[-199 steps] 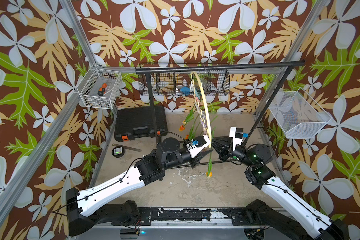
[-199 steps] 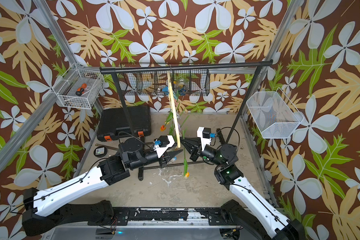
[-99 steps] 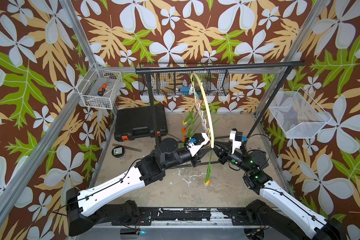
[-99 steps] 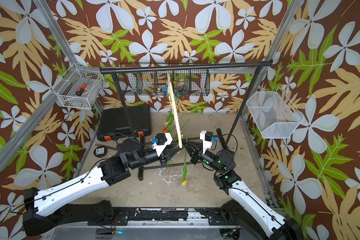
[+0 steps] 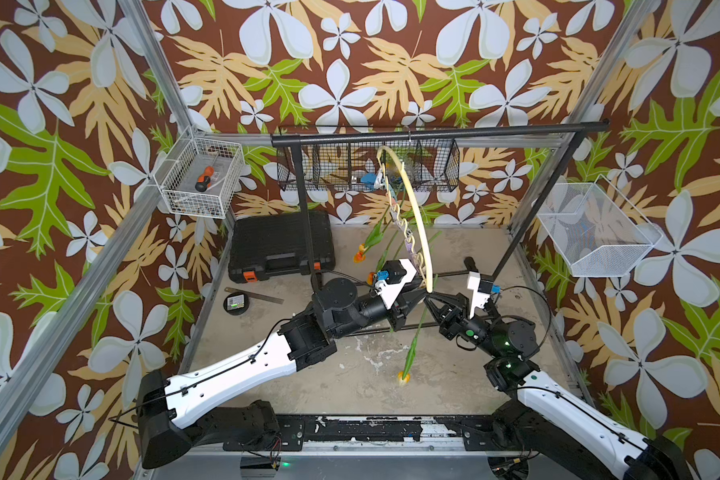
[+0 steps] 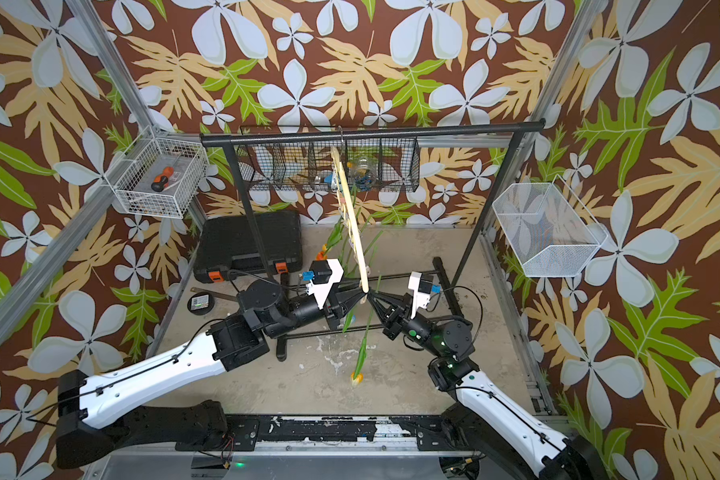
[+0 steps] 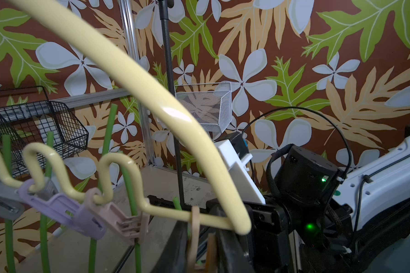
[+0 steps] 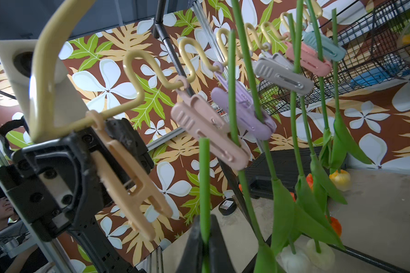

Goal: Dry the flowers on a clothes hanger
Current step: Clamp the flower onto the hanger.

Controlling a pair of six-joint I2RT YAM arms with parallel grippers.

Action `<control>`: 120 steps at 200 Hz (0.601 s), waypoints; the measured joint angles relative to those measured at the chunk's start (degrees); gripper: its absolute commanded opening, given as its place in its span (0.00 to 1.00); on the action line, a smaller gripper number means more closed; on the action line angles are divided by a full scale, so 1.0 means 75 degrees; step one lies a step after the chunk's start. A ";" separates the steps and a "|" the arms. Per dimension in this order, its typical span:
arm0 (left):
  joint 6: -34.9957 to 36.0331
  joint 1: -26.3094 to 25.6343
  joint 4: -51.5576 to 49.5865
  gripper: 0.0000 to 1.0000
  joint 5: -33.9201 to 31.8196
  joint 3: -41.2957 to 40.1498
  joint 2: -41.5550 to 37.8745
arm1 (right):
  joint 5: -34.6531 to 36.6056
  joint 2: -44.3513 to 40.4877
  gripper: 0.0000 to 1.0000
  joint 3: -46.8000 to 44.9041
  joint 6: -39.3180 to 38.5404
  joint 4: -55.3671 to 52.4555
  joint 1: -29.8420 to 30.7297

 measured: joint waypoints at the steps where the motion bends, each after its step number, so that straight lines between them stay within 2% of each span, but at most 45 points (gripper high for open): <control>1: -0.0012 0.0000 0.0015 0.22 0.0000 -0.0003 0.0000 | 0.0003 0.0003 0.00 -0.0003 0.0003 0.0006 0.0009; 120: -0.0813 0.0000 0.1241 0.22 -0.0254 -0.0242 0.0175 | 0.0111 0.0277 0.00 -0.0085 0.0411 0.0755 0.0414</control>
